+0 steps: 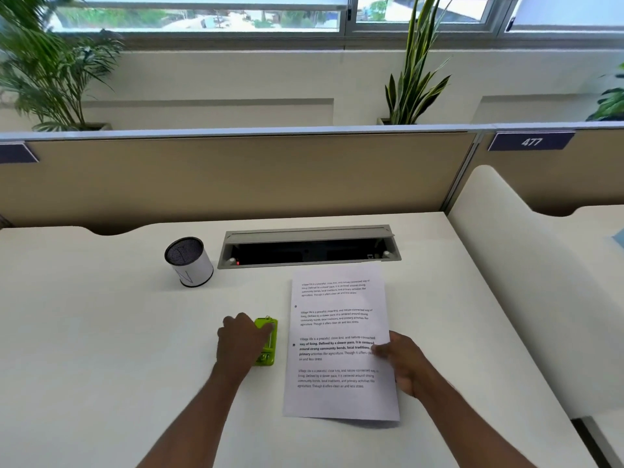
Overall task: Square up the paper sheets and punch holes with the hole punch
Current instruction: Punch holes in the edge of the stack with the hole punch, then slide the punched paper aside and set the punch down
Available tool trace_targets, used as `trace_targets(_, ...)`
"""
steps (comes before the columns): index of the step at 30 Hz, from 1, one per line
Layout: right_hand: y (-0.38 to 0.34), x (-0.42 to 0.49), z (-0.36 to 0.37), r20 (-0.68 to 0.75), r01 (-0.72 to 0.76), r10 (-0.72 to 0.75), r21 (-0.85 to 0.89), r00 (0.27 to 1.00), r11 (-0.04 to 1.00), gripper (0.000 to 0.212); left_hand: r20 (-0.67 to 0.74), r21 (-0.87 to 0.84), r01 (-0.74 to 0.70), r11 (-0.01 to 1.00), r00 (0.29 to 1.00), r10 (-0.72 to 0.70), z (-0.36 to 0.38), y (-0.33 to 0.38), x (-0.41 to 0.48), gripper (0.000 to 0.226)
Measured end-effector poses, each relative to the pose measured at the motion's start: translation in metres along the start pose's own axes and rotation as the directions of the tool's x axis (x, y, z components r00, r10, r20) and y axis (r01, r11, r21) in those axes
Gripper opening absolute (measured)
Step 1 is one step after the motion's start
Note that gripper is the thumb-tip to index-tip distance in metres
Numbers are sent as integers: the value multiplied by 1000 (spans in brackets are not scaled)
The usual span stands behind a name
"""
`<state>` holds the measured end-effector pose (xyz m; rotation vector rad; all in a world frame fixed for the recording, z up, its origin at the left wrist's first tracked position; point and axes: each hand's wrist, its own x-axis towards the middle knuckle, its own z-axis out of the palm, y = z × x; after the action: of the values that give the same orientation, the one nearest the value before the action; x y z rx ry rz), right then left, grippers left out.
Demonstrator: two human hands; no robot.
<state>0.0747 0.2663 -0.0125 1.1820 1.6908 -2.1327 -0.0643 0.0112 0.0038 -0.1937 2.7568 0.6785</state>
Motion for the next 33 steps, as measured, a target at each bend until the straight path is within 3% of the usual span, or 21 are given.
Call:
trace_targets(2, -7, -3, -11, 28, 12, -13, 23, 1000, 1000, 34, -145, -14, -127, 992, 982, 124, 4, 16, -10, 53)
trace_targets(3, -11, -4, -17, 51, 17, -19, 37, 999, 999, 34, -149, -57, -173, 983, 975, 163, 7, 26, -16, 56)
trace_targets(5, -18, -7, -26, 94, 25, -29, 48, 995, 999, 33, 4, -214, -149, 965, 988, 153, 17, 46, -23, 58)
trace_targets(8, -24, -8, -38, 93, 33, -36, 34, 995, 999, 34, 324, -573, 112, 812, 941, 99, 31, 65, -33, 32)
trace_targets(9, -25, -8, -42, 77, 36, -37, 13, 996, 999, 34, 368, -633, 171, 755, 925, 98, 35, 68, -36, 23)
trace_targets(11, -28, -6, -55, 9, 48, -47, -33, 999, 998, 33, 352, -656, 163, 737, 930, 107, 47, 76, -39, 22)
trace_targets(16, -32, 4, -84, -253, 69, -121, -206, 960, 976, 21, 260, -579, 77, 812, 961, 95, 71, 113, -48, 9)
trace_targets(21, -39, 17, -101, -395, 53, -227, -406, 890, 912, 19, 246, -486, 42, 873, 965, 90, 101, 143, -52, 24)
trace_targets(25, -46, 29, -117, -436, 15, -255, -483, 863, 875, 16, 246, -424, 14, 905, 964, 101, 119, 165, -53, 7)
trace_targets(33, -46, 43, -122, -459, -96, -244, -601, 854, 794, 21, 142, -135, -171, 976, 972, 189, 139, 182, -63, 24)
